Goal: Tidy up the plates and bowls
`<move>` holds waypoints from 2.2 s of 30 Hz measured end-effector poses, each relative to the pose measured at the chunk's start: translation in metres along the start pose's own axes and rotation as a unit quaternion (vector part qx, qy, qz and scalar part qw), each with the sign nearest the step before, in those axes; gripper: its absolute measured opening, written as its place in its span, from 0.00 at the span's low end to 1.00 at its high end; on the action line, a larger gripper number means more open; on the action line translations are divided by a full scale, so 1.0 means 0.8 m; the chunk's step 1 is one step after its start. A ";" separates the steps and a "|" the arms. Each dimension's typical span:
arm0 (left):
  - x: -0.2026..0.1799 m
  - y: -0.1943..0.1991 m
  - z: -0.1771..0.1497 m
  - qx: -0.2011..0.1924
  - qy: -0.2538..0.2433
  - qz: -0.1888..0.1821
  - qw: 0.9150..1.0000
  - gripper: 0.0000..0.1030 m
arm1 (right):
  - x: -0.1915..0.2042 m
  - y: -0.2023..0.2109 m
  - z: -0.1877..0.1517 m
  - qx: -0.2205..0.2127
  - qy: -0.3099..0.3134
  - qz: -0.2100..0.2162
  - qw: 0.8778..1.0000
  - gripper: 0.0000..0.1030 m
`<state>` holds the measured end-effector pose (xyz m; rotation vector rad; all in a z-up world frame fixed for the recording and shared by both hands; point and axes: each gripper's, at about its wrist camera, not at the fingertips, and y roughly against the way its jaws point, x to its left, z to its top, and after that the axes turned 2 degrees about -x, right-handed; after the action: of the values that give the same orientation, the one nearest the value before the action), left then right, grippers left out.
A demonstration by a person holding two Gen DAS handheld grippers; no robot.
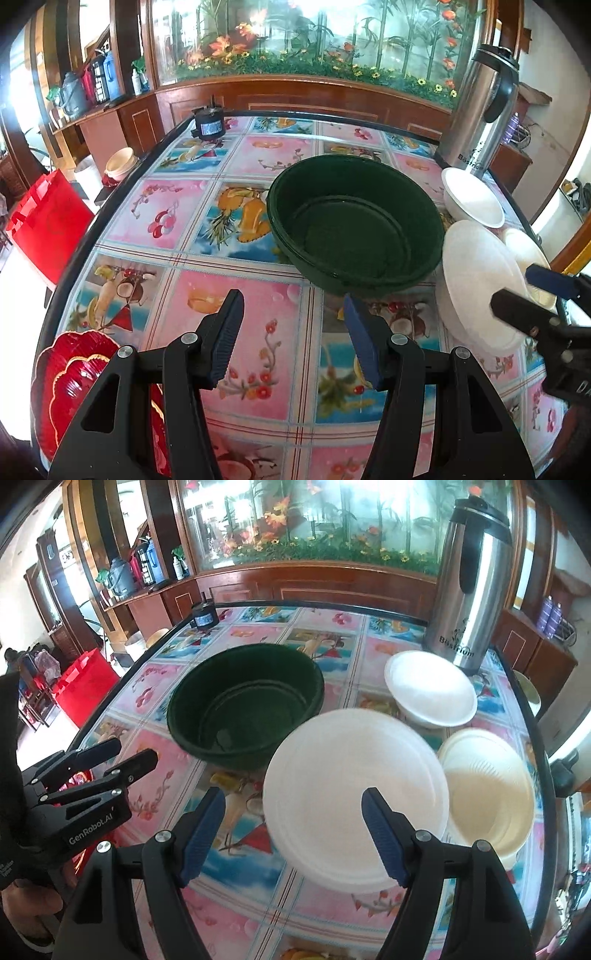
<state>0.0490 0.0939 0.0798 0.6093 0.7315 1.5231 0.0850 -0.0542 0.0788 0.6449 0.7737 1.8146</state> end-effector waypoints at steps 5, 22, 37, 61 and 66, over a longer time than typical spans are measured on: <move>0.009 -0.010 0.009 0.002 0.013 0.006 1.000 0.55 | -0.009 -0.004 0.019 -0.008 -0.006 0.001 1.000 0.75; 0.016 -0.037 0.044 0.011 0.015 0.026 0.999 0.55 | -0.027 -0.064 0.065 0.007 -0.016 0.014 1.000 0.75; 0.013 -0.070 0.056 0.024 0.021 0.038 0.999 0.55 | -0.029 -0.093 0.085 0.030 -0.001 0.007 1.000 0.75; 0.011 -0.123 0.065 0.071 0.036 0.002 0.997 0.53 | -0.040 -0.155 0.104 0.072 -0.008 0.025 0.997 0.37; 0.009 -0.127 0.063 0.085 0.037 -0.014 0.996 0.25 | -0.028 -0.147 0.100 0.064 0.009 0.016 0.998 0.29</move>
<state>0.1529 0.1076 0.0366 0.6690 0.9286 1.4740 0.2212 -0.0258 0.0404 0.7280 0.9020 1.8135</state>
